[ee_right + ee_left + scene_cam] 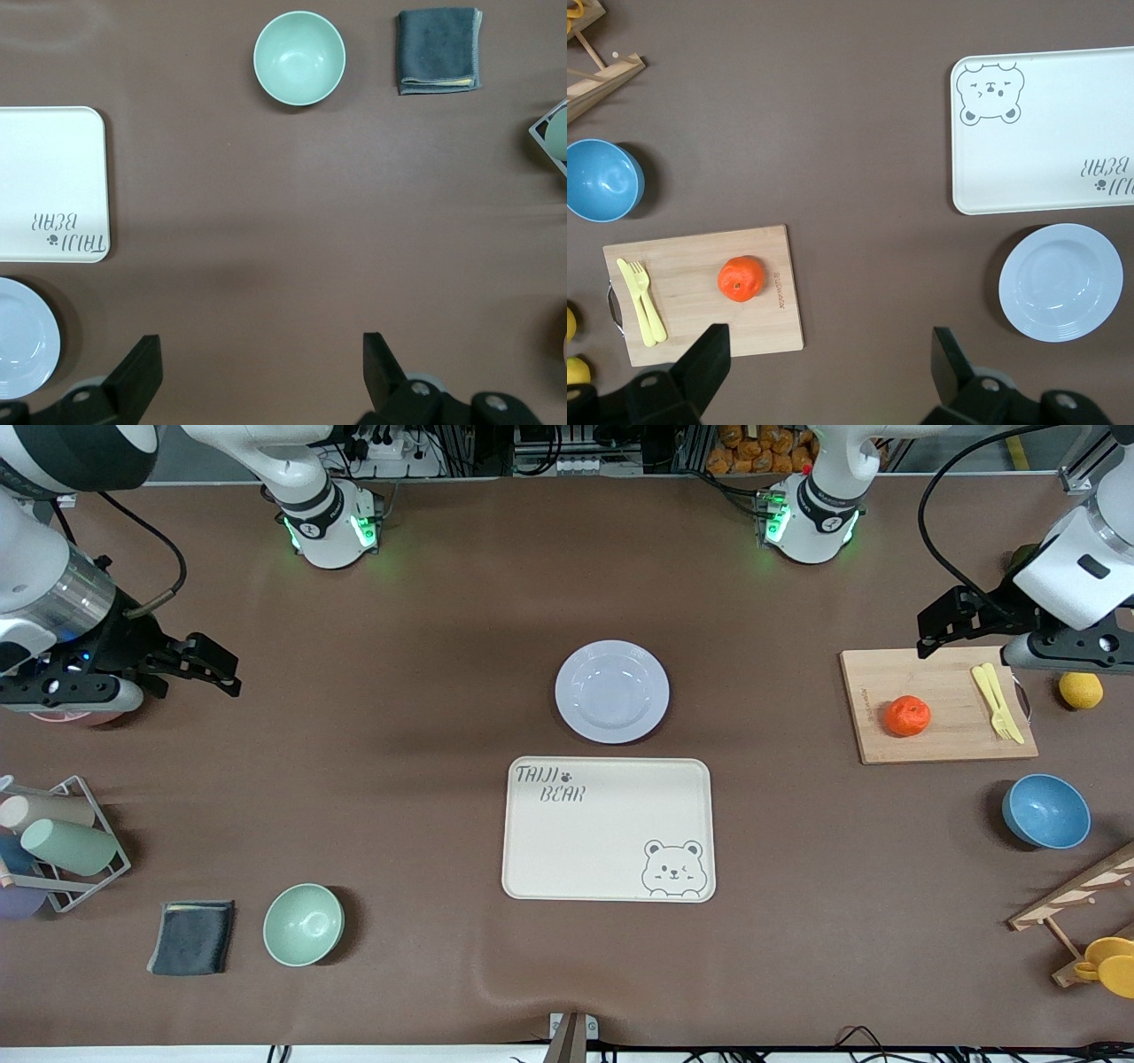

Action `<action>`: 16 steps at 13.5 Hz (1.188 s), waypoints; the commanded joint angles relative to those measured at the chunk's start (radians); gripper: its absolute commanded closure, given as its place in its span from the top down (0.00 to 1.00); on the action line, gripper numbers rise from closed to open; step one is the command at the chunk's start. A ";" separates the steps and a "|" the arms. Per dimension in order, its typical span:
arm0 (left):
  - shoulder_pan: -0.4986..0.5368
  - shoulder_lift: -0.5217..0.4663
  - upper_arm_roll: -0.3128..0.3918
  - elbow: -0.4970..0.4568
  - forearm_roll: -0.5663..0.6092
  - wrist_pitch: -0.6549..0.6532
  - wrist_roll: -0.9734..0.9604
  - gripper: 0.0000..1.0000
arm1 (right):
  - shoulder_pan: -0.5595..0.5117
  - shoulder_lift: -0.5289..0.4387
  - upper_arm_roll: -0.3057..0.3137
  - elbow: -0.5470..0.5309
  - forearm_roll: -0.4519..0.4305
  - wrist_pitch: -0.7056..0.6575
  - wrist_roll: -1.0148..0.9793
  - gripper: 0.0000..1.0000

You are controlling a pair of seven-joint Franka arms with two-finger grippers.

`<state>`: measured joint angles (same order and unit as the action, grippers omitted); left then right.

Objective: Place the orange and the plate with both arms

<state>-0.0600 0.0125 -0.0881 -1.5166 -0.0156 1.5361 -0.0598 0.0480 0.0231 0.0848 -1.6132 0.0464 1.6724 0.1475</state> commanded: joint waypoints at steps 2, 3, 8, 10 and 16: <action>0.003 0.001 -0.007 0.007 0.023 0.004 0.029 1.00 | -0.010 -0.014 -0.036 -0.001 -0.008 0.001 -0.100 1.00; 0.003 0.001 -0.007 0.006 0.025 0.004 0.029 1.00 | -0.014 -0.015 -0.036 -0.001 -0.005 -0.002 -0.101 1.00; 0.003 0.003 -0.007 0.007 0.025 0.004 0.029 1.00 | -0.004 -0.011 -0.033 -0.002 -0.005 -0.005 -0.092 1.00; 0.003 0.003 -0.007 0.004 0.025 0.004 0.029 1.00 | -0.014 0.001 -0.033 -0.001 -0.005 -0.007 -0.109 1.00; 0.034 0.003 -0.005 -0.082 0.031 -0.073 -0.081 1.00 | -0.002 0.050 -0.033 -0.008 0.006 -0.010 -0.138 1.00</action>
<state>-0.0485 0.0199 -0.0875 -1.5617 -0.0067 1.4919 -0.1179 0.0444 0.0557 0.0465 -1.6217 0.0441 1.6676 0.0111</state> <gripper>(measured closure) 0.000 0.000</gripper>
